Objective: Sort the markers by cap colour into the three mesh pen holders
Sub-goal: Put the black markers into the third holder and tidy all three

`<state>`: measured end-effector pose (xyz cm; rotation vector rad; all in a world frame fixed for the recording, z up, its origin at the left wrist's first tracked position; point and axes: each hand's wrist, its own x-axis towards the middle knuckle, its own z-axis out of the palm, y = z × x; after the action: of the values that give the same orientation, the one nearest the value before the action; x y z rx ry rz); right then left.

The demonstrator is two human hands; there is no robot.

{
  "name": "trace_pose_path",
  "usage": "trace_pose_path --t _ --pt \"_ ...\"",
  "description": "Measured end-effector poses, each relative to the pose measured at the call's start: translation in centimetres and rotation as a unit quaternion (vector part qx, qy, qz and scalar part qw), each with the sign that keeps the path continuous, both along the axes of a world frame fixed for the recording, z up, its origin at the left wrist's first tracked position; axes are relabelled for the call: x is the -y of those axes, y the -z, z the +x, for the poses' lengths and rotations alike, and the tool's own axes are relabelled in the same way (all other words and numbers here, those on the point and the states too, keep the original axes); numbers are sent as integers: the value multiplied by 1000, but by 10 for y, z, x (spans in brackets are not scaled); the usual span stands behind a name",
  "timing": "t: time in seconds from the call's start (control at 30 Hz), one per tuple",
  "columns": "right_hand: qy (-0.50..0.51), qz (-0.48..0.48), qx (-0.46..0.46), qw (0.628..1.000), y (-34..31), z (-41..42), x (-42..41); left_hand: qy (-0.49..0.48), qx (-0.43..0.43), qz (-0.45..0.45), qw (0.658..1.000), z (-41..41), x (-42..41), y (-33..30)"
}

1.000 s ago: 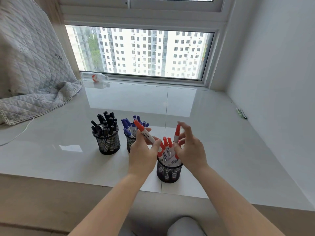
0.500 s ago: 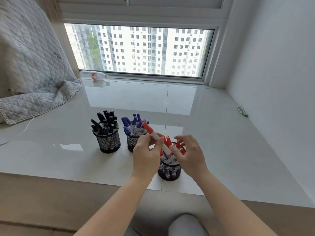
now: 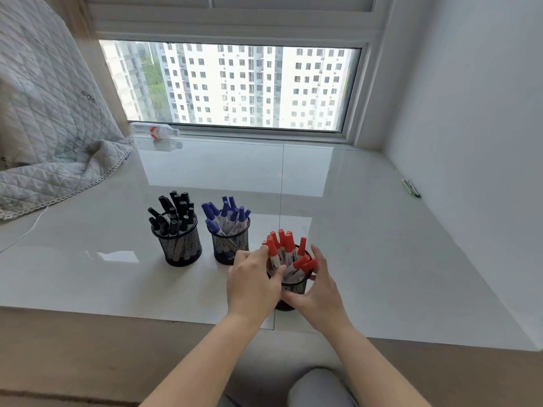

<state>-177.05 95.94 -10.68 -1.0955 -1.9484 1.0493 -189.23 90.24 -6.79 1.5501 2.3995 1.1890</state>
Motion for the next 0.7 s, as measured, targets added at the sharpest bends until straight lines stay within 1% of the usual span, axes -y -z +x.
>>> trace_pose_path --t 0.2,0.27,0.33,0.37,0.43,0.6,0.7 --pt "31 -19 -19 999 7 -11 0 1 -7 -53 999 -4 -8 4" --pt "44 -15 -17 999 6 -15 -2 6 32 -38 999 -5 -10 3" --pt "62 -16 -14 998 6 -18 -5 0 90 -2 996 -6 -13 0" --pt "70 -21 -11 997 6 -19 -7 -3 103 16 995 -7 -15 -1" --pt "84 -28 -4 996 6 -20 -12 -7 96 30 995 -10 -19 -2" --pt "101 -42 -1 994 5 -25 -27 10 91 3 996 -17 -32 2" --pt "109 -48 -4 993 4 -28 -36 30 141 15 989 -18 -38 4"
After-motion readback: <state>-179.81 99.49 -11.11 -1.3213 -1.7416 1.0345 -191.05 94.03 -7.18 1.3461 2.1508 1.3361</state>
